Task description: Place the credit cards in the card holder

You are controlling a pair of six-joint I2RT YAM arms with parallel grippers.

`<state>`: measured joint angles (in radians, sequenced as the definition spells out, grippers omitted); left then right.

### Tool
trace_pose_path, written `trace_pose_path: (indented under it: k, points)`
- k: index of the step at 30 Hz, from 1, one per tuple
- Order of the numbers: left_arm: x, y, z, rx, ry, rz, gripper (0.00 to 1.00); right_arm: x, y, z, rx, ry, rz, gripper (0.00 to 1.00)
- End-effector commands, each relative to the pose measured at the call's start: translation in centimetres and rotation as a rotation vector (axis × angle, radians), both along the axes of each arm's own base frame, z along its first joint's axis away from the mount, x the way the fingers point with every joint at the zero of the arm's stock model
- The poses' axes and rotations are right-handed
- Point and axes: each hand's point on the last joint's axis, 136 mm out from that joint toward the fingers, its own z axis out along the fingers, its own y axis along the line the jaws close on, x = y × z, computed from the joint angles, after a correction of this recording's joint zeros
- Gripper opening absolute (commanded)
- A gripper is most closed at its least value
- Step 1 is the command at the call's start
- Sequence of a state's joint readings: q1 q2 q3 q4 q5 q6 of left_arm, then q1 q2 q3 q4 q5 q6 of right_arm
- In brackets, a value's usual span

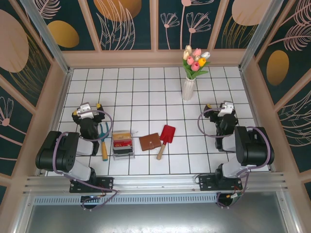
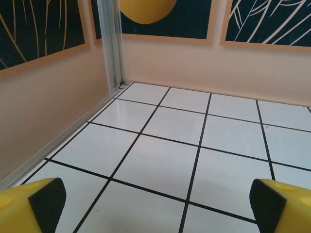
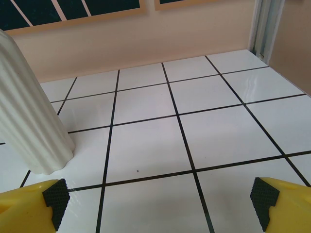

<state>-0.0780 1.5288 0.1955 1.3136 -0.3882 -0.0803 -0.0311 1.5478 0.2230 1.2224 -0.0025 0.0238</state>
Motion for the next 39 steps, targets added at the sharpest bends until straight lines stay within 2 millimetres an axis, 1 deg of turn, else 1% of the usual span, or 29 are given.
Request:
trace_pose_path:
  k: [1,15,17,19,21,23,24,25,26,27,28,29,30,31,33,34,36,38,39]
  points:
    - [0.3,0.0,1.2,-0.012,-0.049,-0.008,0.99,0.5,0.3,1.2,-0.008,-0.036,0.026,0.99]
    - [0.2,0.0,1.3,-0.010,-0.056,-0.005,0.99,0.4,0.4,1.2,-0.014,-0.037,0.026,0.99]
    - [0.0,0.2,1.5,-0.009,-0.065,0.000,0.99,0.3,1.0,1.4,-0.034,-0.044,0.043,0.99]
    - [-0.5,0.1,2.1,-0.015,-0.082,-0.006,0.99,-0.1,1.1,2.0,-0.039,-0.063,0.045,0.99]
    - [-1.2,0.1,3.0,-0.014,-0.111,-0.004,0.99,-0.4,1.3,3.2,-0.051,-0.079,0.036,0.99]
    - [-1.7,1.2,3.6,-0.049,-0.097,0.064,0.99,-0.1,2.1,3.0,-0.029,0.038,0.056,0.99]
    - [-1.8,1.7,4.2,-0.076,-0.083,0.098,0.99,0.2,2.4,2.9,0.032,0.137,0.049,0.99]
    - [-1.8,1.8,4.6,-0.088,-0.065,0.108,0.99,0.4,2.7,2.9,0.090,0.220,0.035,0.99]
    - [-1.9,1.8,5.1,-0.106,-0.049,0.110,0.99,0.5,2.9,3.3,0.172,0.301,0.007,0.99]
    - [-2.1,1.8,5.8,-0.143,-0.046,0.115,0.99,0.3,3.4,3.3,0.255,0.396,-0.001,0.99]
    - [-2.3,2.0,6.3,-0.192,-0.044,0.133,0.99,-0.1,4.2,3.3,0.324,0.471,0.016,0.99]
    - [-2.8,2.3,6.6,-0.273,-0.036,0.169,0.99,-0.7,5.8,3.0,0.402,0.553,0.076,0.98]
    - [-3.2,2.4,7.1,-0.361,-0.040,0.189,0.99,-1.6,7.6,2.6,0.481,0.620,0.134,0.91]
    - [-3.3,1.7,7.1,-0.389,-0.010,0.156,0.99,-2.4,9.1,2.2,0.542,0.673,0.165,0.88]
    - [-2.8,-1.9,8.0,-0.431,0.039,-0.059,0.99,-4.5,13.0,1.3,0.568,0.771,0.232,0.84]
    - [-2.8,-3.5,8.3,-0.459,0.056,-0.149,0.99,-5.2,14.0,0.8,0.554,0.807,0.211,0.83]
    - [-3.0,-6.7,8.5,-0.570,0.099,-0.312,0.99,-6.9,16.3,0.1,0.513,0.853,0.151,0.75]
    - [-3.4,-9.4,8.4,-0.655,0.157,-0.444,0.99,-8.4,18.2,-0.4,0.497,0.888,0.126,0.70]
    - [-3.6,-10.5,8.2,-0.690,0.194,-0.495,0.99,-9.1,19.1,-0.6,0.492,0.901,0.121,0.69]
